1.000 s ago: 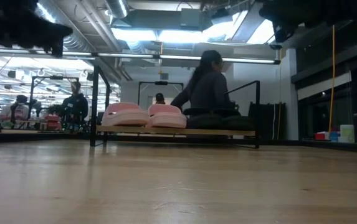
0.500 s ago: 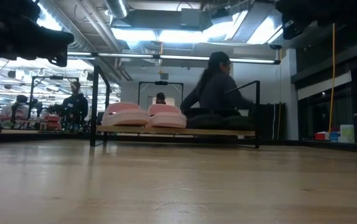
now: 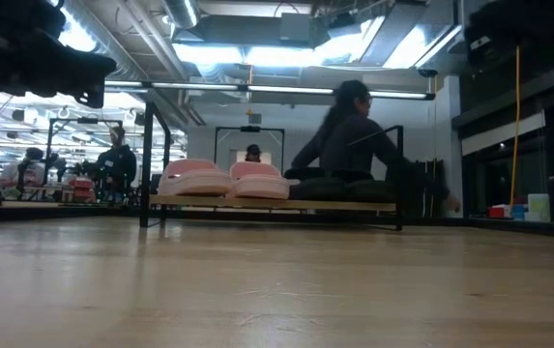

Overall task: Pick and place slides into the shelf
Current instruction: Return To Home Position

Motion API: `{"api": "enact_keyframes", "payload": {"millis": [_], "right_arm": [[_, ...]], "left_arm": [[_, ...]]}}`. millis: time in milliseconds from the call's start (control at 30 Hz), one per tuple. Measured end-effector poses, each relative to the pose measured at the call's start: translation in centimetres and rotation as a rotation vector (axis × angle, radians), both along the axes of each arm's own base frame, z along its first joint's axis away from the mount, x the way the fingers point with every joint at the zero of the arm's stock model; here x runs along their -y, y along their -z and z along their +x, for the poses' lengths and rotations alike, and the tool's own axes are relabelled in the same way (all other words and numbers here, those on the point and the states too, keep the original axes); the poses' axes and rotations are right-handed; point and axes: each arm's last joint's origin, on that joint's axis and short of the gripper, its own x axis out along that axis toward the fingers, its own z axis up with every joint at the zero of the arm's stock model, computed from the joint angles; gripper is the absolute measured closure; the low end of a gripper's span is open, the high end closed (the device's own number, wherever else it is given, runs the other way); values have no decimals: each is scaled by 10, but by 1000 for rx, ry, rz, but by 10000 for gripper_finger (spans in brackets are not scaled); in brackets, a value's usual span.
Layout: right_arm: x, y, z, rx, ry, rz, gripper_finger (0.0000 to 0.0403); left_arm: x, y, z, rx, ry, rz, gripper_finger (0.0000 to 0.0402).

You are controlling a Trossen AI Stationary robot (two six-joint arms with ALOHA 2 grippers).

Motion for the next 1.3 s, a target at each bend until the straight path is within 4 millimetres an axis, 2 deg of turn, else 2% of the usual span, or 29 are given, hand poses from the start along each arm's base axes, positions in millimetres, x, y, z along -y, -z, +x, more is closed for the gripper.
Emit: {"api": "enact_keyframes", "payload": {"millis": [167,300,433,600,800,1100,1300], "right_arm": [[2,3,-7,-18,-3,-31,344],[6,10,-17,45,7,-64,344],[8,16,-27,143,20,-20,344],[8,48,-30,146,5,-15,343],[8,66,-30,245,5,-27,344],[9,72,-28,231,45,-47,343],[9,72,-28,217,48,13,344]], "left_arm": [[0,0,0,1,-14,4,402],[0,0,0,1,-15,4,402],[0,0,0,2,-15,4,401],[0,0,0,4,-15,5,401],[0,0,0,5,-16,6,401],[0,0,0,5,-16,6,401],[0,0,0,5,-16,6,401]]}}
